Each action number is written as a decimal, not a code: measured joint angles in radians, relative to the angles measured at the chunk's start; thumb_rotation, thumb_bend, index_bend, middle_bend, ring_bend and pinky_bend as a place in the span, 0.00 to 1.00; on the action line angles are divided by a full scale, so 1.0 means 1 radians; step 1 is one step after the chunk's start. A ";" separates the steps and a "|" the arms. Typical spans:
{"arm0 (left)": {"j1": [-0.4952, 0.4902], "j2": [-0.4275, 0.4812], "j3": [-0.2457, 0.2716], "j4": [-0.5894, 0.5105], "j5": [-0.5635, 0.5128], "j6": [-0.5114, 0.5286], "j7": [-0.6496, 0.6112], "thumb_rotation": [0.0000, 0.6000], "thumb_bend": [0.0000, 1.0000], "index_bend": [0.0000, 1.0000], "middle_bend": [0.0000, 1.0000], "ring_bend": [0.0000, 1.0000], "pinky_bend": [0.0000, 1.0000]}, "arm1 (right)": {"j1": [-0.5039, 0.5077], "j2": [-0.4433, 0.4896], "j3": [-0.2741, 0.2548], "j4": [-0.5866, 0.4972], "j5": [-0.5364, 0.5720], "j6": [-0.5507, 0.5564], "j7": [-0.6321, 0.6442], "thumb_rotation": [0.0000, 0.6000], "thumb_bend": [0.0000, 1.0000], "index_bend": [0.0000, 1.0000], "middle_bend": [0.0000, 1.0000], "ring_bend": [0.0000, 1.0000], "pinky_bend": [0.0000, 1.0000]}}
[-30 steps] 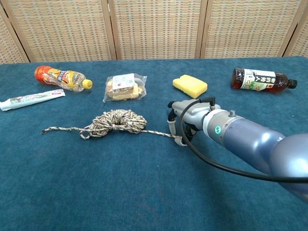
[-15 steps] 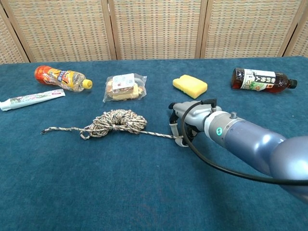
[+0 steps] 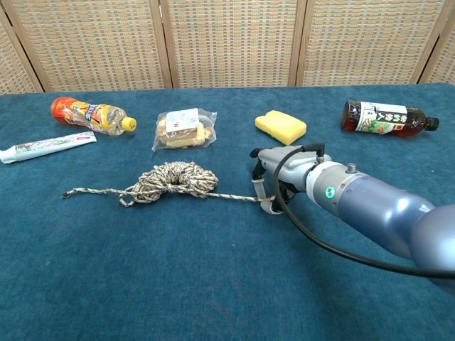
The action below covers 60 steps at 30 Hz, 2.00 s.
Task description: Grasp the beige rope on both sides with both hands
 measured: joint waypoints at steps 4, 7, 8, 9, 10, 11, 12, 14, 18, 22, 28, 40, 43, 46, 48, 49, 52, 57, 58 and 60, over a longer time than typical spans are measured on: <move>-0.050 -0.016 -0.014 0.019 -0.005 -0.067 0.012 1.00 0.14 0.00 0.00 0.00 0.00 | -0.004 0.008 -0.003 -0.012 -0.005 0.003 0.001 1.00 0.56 0.66 0.00 0.00 0.00; -0.105 -0.038 -0.027 0.051 -0.012 -0.144 0.022 1.00 0.16 0.02 0.00 0.00 0.00 | -0.005 0.013 -0.004 -0.018 -0.008 0.004 0.000 1.00 0.56 0.66 0.00 0.00 0.00; -0.123 -0.048 -0.031 0.067 -0.014 -0.167 0.026 1.00 0.16 0.05 0.00 0.00 0.00 | -0.006 0.015 -0.005 -0.021 -0.009 0.004 0.000 1.00 0.56 0.66 0.00 0.00 0.00; -0.141 -0.060 -0.034 0.086 -0.017 -0.190 0.030 1.00 0.17 0.08 0.00 0.00 0.00 | -0.006 0.018 -0.006 -0.025 -0.010 0.004 -0.001 1.00 0.56 0.66 0.00 0.00 0.00; -0.164 -0.079 -0.038 0.115 -0.021 -0.218 0.036 1.00 0.18 0.09 0.00 0.00 0.00 | -0.006 0.019 -0.007 -0.027 -0.010 0.004 -0.001 1.00 0.56 0.66 0.00 0.00 0.00; -0.180 -0.094 -0.041 0.138 -0.025 -0.237 0.039 1.00 0.18 0.12 0.00 0.00 0.00 | -0.007 0.020 -0.007 -0.028 -0.009 0.004 -0.002 1.00 0.56 0.66 0.00 0.00 0.00; -0.195 -0.110 -0.044 0.163 -0.029 -0.256 0.042 1.00 0.19 0.14 0.00 0.00 0.00 | -0.007 0.020 -0.007 -0.029 -0.009 0.003 -0.002 1.00 0.56 0.66 0.00 0.00 0.00; -0.228 -0.149 -0.049 0.219 -0.038 -0.294 0.047 1.00 0.20 0.17 0.00 0.00 0.00 | -0.007 0.021 -0.008 -0.030 -0.008 0.003 -0.003 1.00 0.56 0.66 0.00 0.00 0.00; -0.271 -0.214 -0.054 0.313 -0.049 -0.344 0.046 1.00 0.25 0.25 0.00 0.00 0.00 | -0.007 0.021 -0.010 -0.032 -0.008 0.002 -0.004 1.00 0.56 0.66 0.00 0.00 0.00; -0.312 -0.287 -0.058 0.422 -0.046 -0.380 0.010 1.00 0.28 0.30 0.00 0.00 0.00 | -0.006 0.018 -0.008 -0.031 -0.007 0.002 -0.003 1.00 0.56 0.66 0.00 0.00 0.00; -0.384 -0.403 -0.059 0.555 -0.034 -0.433 -0.041 1.00 0.31 0.36 0.00 0.00 0.00 | -0.005 0.017 -0.008 -0.032 -0.004 0.001 -0.006 1.00 0.56 0.67 0.00 0.00 0.00; -0.417 -0.462 -0.051 0.593 -0.029 -0.448 -0.096 1.00 0.37 0.45 0.00 0.00 0.00 | -0.012 0.031 -0.012 -0.038 -0.002 0.003 -0.003 1.00 0.56 0.67 0.00 0.00 0.00; -0.417 -0.466 -0.042 0.601 -0.025 -0.447 -0.113 1.00 0.38 0.47 0.00 0.00 0.00 | -0.013 0.033 -0.010 -0.041 -0.001 0.005 0.000 1.00 0.56 0.67 0.00 0.00 0.00; -0.416 -0.467 -0.035 0.604 -0.026 -0.454 -0.120 1.00 0.39 0.48 0.00 0.00 0.00 | -0.015 0.034 -0.008 -0.041 0.001 0.006 0.003 1.00 0.56 0.67 0.00 0.00 0.00; -0.416 -0.471 -0.033 0.608 -0.028 -0.454 -0.127 1.00 0.39 0.48 0.00 0.00 0.00 | -0.015 0.033 -0.008 -0.042 0.001 0.006 0.003 1.00 0.56 0.67 0.00 0.00 0.00; -0.417 -0.474 -0.032 0.612 -0.029 -0.454 -0.130 1.00 0.39 0.48 0.00 0.00 0.00 | -0.015 0.033 -0.009 -0.042 0.001 0.007 0.003 1.00 0.56 0.67 0.00 0.00 0.00; -0.421 -0.480 -0.028 0.622 -0.028 -0.458 -0.128 1.00 0.39 0.49 0.00 0.00 0.00 | -0.014 0.033 -0.009 -0.044 0.000 0.006 0.004 1.00 0.56 0.68 0.00 0.00 0.00; -0.426 -0.492 -0.029 0.630 -0.035 -0.456 -0.117 1.00 0.40 0.54 0.00 0.00 0.00 | -0.013 0.032 -0.007 -0.042 0.001 0.006 0.004 1.00 0.56 0.68 0.00 0.00 0.00; -0.427 -0.493 -0.029 0.631 -0.036 -0.456 -0.115 1.00 0.40 0.55 0.00 0.00 0.00 | -0.013 0.032 -0.007 -0.041 0.001 0.006 0.004 1.00 0.56 0.68 0.00 0.00 0.00; -0.427 -0.494 -0.028 0.631 -0.039 -0.458 -0.111 1.00 0.40 0.55 0.00 0.00 0.00 | -0.013 0.031 -0.007 -0.040 0.002 0.005 0.005 1.00 0.56 0.68 0.00 0.00 0.00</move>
